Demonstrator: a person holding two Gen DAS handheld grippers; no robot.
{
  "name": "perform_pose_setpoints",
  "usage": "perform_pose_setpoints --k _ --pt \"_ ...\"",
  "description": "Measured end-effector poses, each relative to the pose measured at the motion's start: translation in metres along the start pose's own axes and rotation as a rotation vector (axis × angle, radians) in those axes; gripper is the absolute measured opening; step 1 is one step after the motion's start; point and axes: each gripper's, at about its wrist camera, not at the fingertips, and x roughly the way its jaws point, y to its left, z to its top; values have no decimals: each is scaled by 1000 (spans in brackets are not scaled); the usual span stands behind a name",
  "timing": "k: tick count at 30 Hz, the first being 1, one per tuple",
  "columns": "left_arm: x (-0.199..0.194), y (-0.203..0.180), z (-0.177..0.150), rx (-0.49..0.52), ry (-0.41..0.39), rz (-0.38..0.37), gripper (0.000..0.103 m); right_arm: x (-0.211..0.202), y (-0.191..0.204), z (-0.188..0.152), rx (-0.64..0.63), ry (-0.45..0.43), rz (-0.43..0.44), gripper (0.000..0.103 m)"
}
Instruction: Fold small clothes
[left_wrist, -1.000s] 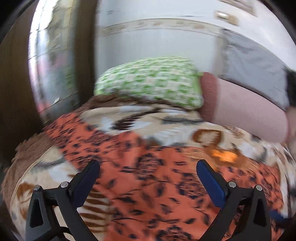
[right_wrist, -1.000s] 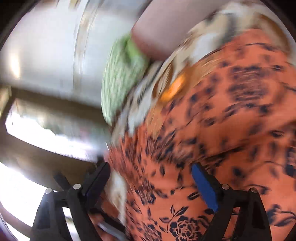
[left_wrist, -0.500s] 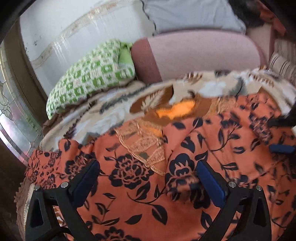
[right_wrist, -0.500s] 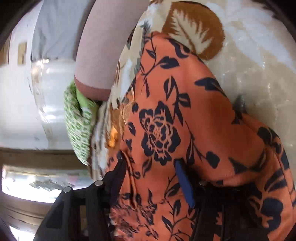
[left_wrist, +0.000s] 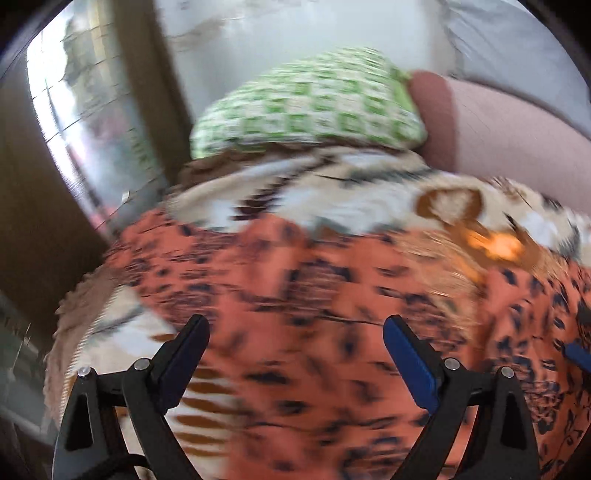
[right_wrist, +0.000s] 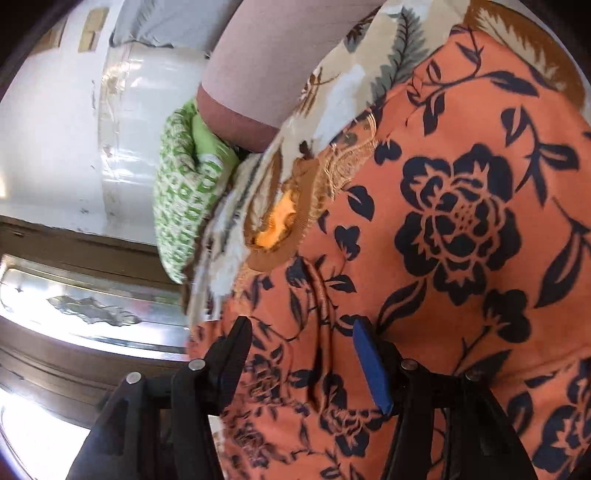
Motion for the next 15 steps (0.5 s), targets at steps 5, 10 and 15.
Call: perform_pose_setpoints --k 5,10,15 --pt "21 76 -6 -143 47 89 95 23 15 -12 9 -41 -79 66" --pt "29 109 -7 -212 61 96 95 65 76 -29 -12 90 98 66" --pt "27 122 -3 -255 34 85 95 64 163 -67 -255 158 360 66"
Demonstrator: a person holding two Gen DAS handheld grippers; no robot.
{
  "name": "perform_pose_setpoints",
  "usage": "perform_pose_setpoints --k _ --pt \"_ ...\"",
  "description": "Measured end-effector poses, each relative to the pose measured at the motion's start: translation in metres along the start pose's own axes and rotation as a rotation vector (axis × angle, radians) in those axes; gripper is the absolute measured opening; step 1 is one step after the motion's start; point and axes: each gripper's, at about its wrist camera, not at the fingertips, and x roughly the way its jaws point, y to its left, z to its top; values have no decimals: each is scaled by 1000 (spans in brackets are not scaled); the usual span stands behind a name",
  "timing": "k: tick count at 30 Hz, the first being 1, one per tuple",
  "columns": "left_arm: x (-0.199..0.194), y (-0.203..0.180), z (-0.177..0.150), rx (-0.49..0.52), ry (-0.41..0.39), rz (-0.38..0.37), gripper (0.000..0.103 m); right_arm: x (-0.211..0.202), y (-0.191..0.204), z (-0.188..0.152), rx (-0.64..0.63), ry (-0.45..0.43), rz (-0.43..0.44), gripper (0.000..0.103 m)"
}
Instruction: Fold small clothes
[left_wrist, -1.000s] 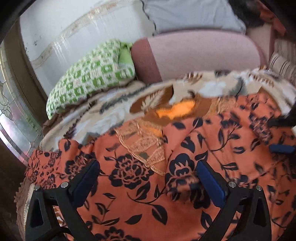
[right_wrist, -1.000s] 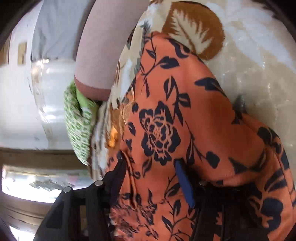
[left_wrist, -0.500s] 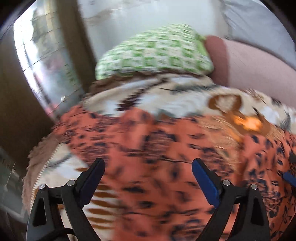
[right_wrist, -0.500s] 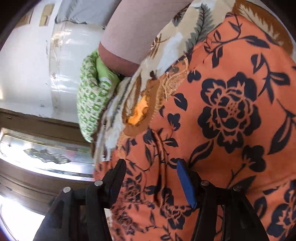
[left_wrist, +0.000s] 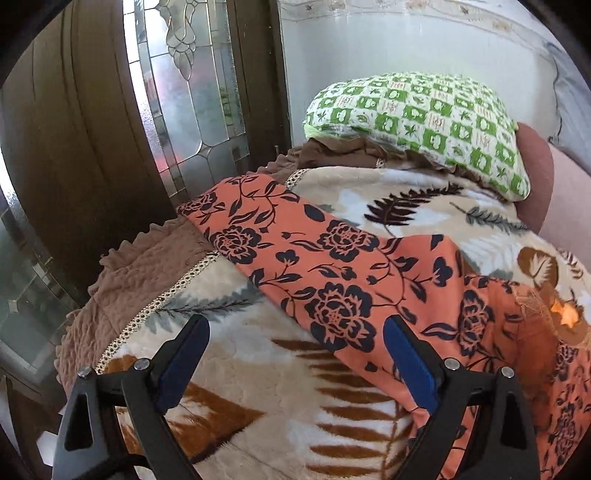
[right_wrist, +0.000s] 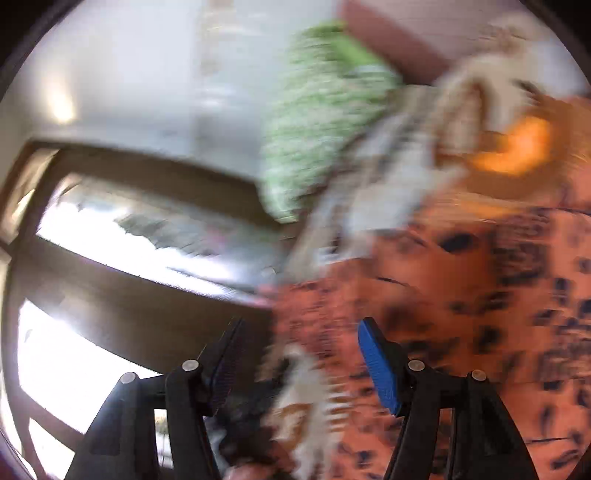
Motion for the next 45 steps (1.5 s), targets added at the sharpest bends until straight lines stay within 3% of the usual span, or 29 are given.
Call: perform_pose_setpoints --k 1,3,6,8,11,12,14,15,16,20,23,26,30,33,40,43,45 --pt "-1 -2 1 5 -2 -19 95 0 7 0 -34 -2 -19 66" --pt "-6 -10 1 28 -12 -58 95 -9 3 1 -65 -21 -149 66" --pt "-17 -30 -2 77 -36 -126 95 -40 -29 8 -12 -78 -363 66" --pt "-21 -51 -6 125 -30 -200 95 -66 -52 14 48 -143 -444 65" --pt "-23 -86 -13 198 -13 -239 95 -110 -85 20 82 -235 -632 49" --pt "-23 -96 -16 219 -4 -252 95 -123 -95 20 89 -239 -669 44" --pt "-17 -125 -24 280 48 -313 95 -136 -118 19 122 -216 -748 42" --pt "-11 -137 -29 301 85 -330 95 -141 -130 18 139 -185 -786 27" --pt "-7 -145 -33 316 109 -325 95 -146 -138 17 137 -177 -790 21" --pt "20 -171 -53 401 228 -240 96 -154 -126 13 88 -163 -785 23" --pt "10 -158 -41 359 201 -269 96 -152 -106 -5 -29 -139 -738 25" --pt "0 -134 -27 300 155 -279 96 -147 -117 -15 -64 -107 -768 24" --pt "-12 -69 -6 158 102 -308 96 -156 -126 -9 -10 -126 -707 26" --pt "-7 -9 14 -2 82 -268 96 -150 -117 -6 -37 -143 -650 25" --pt "39 105 72 -216 154 -223 96 -123 -97 -14 -88 -113 -553 25" --pt "74 135 89 -328 238 -289 96 -115 -96 -14 -101 -92 -545 25" --pt "91 152 90 -456 251 -310 96 -112 -96 -14 -104 -88 -549 25"
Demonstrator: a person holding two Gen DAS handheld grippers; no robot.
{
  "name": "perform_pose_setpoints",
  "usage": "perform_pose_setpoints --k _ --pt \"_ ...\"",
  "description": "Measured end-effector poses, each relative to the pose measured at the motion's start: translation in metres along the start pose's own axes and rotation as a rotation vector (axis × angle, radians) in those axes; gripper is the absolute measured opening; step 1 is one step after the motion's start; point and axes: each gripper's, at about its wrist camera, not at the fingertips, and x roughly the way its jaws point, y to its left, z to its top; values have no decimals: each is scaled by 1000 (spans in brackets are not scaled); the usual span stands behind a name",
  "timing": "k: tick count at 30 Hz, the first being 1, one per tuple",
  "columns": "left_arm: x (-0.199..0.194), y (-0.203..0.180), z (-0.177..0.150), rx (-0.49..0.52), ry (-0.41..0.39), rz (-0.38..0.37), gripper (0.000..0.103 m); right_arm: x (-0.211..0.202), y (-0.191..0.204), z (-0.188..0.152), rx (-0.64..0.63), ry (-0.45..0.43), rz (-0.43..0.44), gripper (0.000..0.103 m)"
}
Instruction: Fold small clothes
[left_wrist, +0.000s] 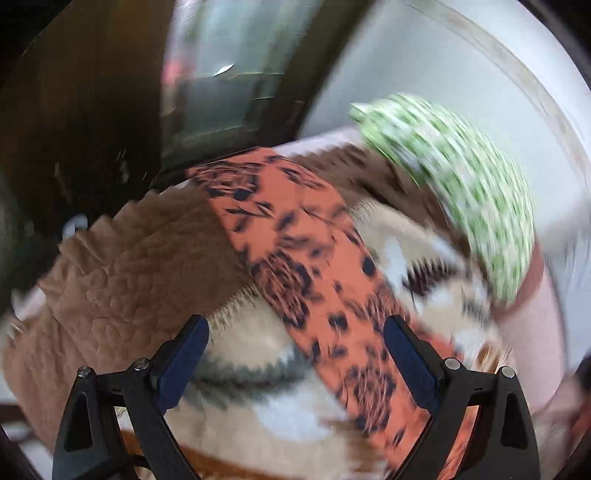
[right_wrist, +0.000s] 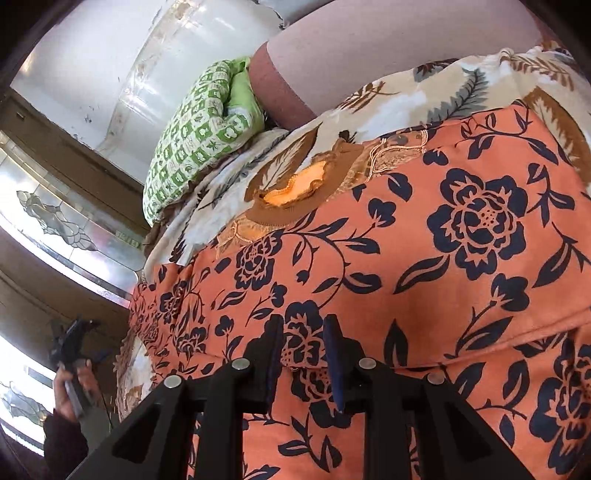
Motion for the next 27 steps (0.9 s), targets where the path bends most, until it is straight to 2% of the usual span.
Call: perform_pose_setpoints --k 2,4,7,9,11,16,18,22,24,26,27 --pt "19 15 9 -111 44 -77 96 0 -4 1 12 1 -2 25" --pt "32 21 12 -173 48 -97 96 0 -9 3 29 -1 -5 25" --pt "46 21 16 -188 37 -110 88 0 -14 6 41 -5 -15 25" --pt "55 21 18 -185 50 -129 67 1 -16 7 46 -3 -15 25" --pt "64 20 21 -180 64 -139 56 3 -16 7 43 6 -16 25" --pt "74 35 28 -213 34 -152 55 9 -17 5 31 18 -35 25" --pt "78 38 31 -220 15 -166 49 10 -17 5 28 14 -39 25" --pt "82 42 34 -243 -17 -176 44 11 -15 6 20 6 -51 25" --pt "84 42 36 -238 -25 -154 19 11 -15 6 15 2 -57 25" --pt "84 40 38 -228 -24 -126 8 10 -14 6 10 -5 -63 25" --pt "82 38 38 -221 -35 -125 7 8 -13 7 8 -12 -67 25"
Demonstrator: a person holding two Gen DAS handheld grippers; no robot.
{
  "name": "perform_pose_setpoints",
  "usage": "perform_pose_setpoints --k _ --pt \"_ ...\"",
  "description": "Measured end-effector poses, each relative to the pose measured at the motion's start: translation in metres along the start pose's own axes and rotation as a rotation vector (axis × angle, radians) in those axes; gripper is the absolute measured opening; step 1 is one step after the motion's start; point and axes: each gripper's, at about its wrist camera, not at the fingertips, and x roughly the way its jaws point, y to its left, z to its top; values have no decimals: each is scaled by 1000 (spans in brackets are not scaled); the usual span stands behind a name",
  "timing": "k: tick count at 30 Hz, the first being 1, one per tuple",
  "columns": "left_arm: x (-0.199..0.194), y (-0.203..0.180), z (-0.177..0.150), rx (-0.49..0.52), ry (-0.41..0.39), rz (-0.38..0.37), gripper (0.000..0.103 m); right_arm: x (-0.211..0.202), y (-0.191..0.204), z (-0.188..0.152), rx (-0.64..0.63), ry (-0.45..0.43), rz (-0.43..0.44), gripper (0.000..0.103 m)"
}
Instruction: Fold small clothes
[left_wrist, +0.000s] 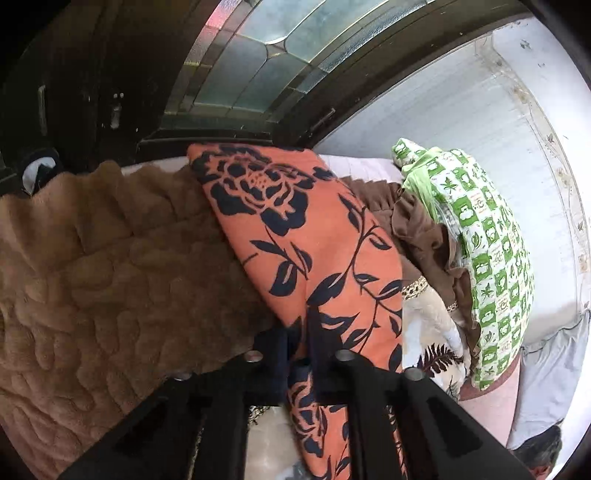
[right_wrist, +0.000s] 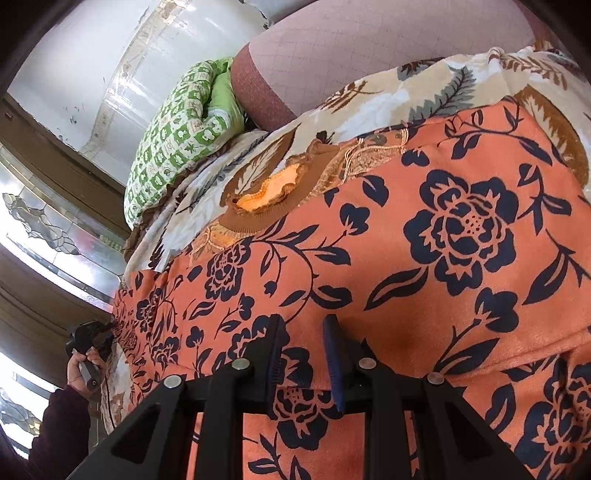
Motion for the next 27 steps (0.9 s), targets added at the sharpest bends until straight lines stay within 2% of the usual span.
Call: perform_pose_setpoints --k 2,4,7,10,14,19,22,27 --pt "-14 -16 -4 60 -49 -20 6 -3 -1 1 6 -15 -1 25" --pt "-34 -44 -12 165 -87 -52 6 -7 -3 4 17 -36 -2 25" --pt "-65 -91 -35 307 -97 -135 6 -18 -7 10 46 -72 10 25" --pt "-99 -144 -72 458 -82 -203 6 -36 -13 17 76 -122 25 25" --pt "-141 -217 -143 664 -42 -315 6 -60 -22 26 117 -174 50 25" --pt "-165 -294 -242 847 28 -433 6 -92 -37 32 146 -231 65 25" --pt "-164 -331 -306 932 104 -485 6 -112 -54 37 175 -267 67 25" --pt "-128 -367 -423 1025 258 -489 6 -149 -98 45 263 -333 72 25"
